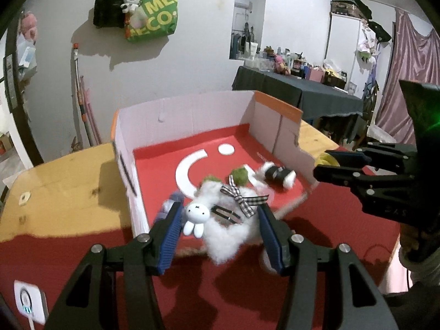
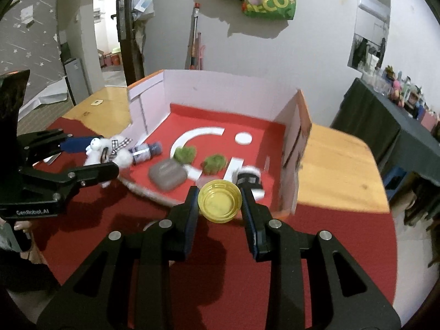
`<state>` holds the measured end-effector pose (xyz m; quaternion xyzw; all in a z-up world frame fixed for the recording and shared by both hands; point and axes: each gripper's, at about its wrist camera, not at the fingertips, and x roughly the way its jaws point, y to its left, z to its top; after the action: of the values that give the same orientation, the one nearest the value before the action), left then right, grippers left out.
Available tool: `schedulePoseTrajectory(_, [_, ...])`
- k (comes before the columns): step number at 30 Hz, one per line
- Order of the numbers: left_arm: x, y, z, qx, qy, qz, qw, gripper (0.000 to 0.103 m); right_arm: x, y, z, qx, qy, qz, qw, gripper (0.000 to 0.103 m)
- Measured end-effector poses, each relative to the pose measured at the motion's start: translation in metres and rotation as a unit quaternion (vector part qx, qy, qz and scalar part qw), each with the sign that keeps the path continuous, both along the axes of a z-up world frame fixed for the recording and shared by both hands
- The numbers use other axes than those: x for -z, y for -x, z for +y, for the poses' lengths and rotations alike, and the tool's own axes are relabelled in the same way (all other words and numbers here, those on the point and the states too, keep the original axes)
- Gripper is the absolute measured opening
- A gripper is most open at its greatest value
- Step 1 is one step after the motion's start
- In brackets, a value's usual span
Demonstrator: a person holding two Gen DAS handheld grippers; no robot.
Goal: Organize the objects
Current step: 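Carry the bunny and yellow lid over the cardboard box with both tools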
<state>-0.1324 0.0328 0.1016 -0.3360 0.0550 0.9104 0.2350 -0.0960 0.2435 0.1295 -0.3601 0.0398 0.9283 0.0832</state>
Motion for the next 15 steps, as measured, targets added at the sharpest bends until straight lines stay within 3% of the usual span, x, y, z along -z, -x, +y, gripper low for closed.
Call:
schedulePoseTrajectory(7, [0.001,0.053,0.017,-0.002,0.025,-0.022,0.9994,0.057,0.0,0.059,0.02,0.008,-0.012,-0.032,0.999,0.029])
schedulePoseTrajectory(15, [0.015,0.099,0.026,-0.025,0.055,-0.045,0.9972,0.057,0.029,0.115,0.039,0.027,-0.028,-0.095,0.995,0.029])
